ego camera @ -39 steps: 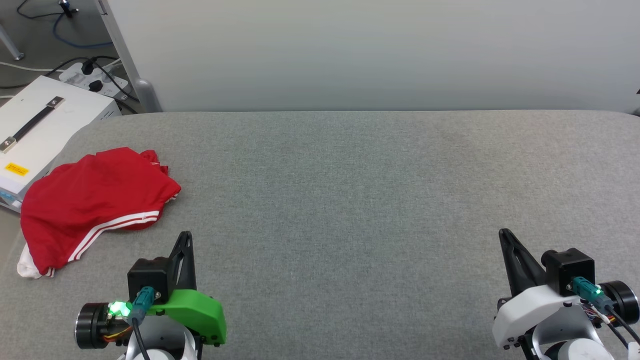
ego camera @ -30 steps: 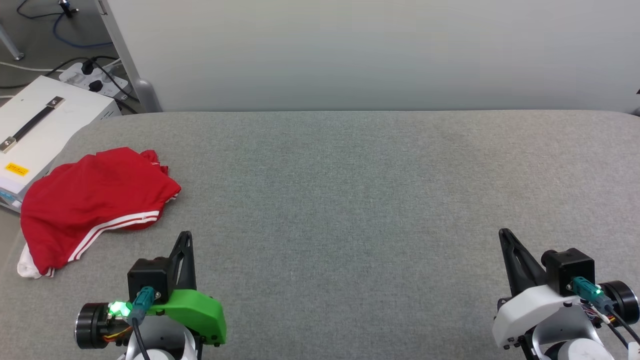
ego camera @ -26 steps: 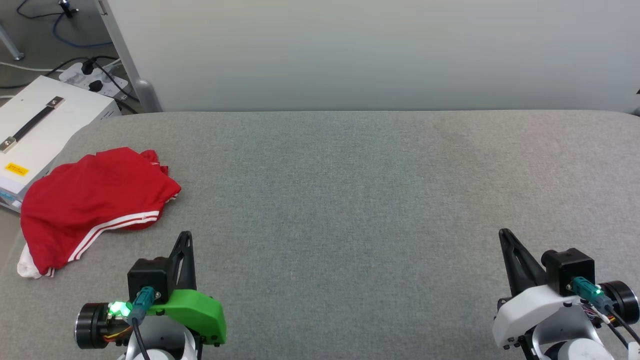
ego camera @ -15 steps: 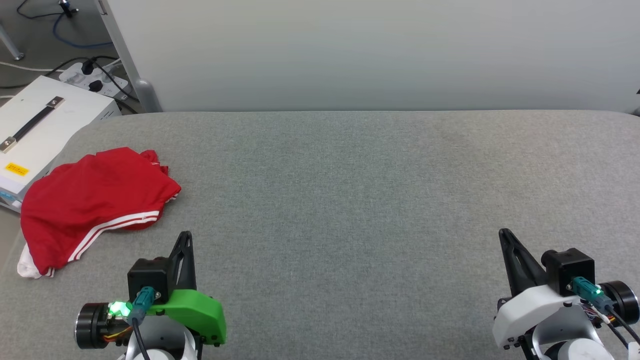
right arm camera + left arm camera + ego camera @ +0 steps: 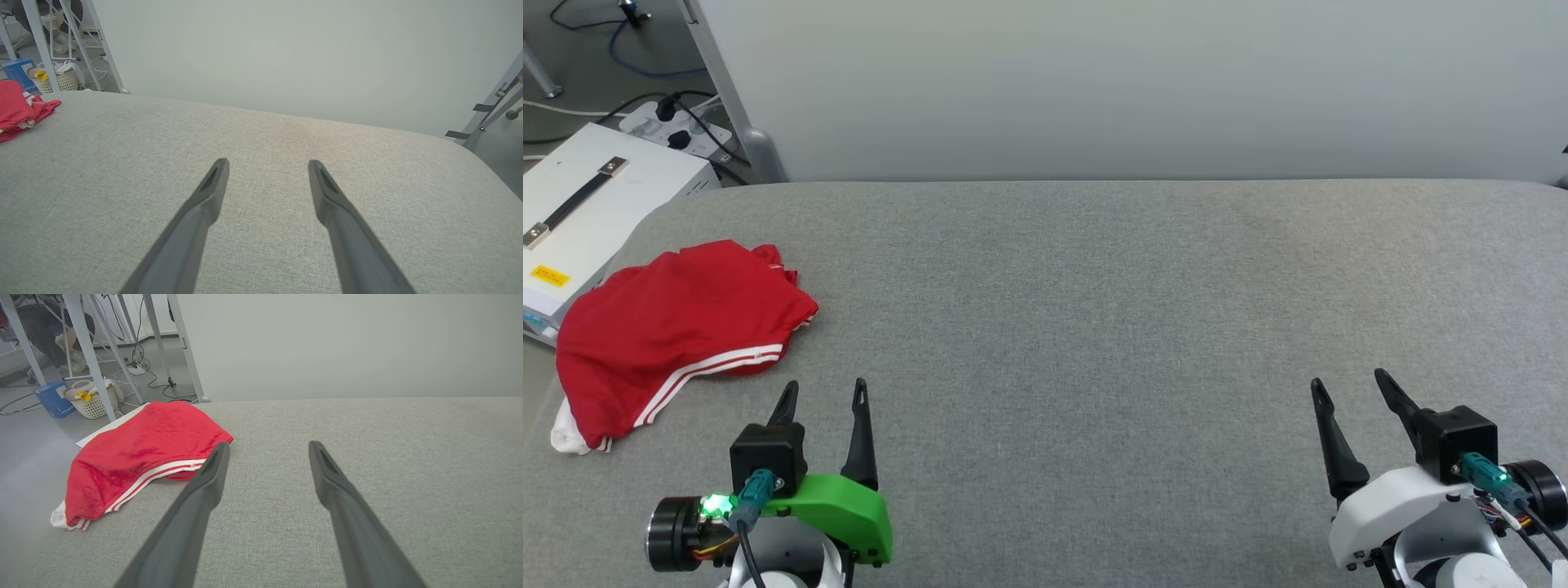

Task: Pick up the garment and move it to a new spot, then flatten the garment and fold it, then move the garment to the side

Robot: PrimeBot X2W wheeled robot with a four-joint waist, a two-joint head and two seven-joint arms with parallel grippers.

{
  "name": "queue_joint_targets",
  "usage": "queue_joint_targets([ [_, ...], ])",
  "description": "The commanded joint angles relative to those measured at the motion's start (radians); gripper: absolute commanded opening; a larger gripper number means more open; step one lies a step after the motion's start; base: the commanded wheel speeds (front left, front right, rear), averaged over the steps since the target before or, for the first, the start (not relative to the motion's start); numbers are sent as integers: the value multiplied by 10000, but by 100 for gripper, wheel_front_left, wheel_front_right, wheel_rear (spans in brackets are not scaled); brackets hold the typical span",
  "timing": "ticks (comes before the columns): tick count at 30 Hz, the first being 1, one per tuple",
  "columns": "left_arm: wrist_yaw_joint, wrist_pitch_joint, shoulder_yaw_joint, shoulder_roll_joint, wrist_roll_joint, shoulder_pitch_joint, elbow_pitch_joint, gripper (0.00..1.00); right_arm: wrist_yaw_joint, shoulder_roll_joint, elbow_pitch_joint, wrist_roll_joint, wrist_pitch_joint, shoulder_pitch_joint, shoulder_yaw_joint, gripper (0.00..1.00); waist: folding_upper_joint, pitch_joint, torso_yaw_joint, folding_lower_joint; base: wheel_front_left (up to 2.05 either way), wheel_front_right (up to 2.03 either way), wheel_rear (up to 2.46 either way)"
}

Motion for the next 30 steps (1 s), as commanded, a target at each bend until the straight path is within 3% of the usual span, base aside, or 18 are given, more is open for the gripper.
queue_joint_targets([
  [1,-9,-118,-7,-3,-88,-7,52,100,0,-2,36,112,-109,-4,-57,100,5,5,0,0,0,0,0],
  [30,-229,-806,11,-18,-1007,-44,184,100,-3,-5,-180,1122,-787,-69,-260,100,34,47,10,0,0,0,0],
])
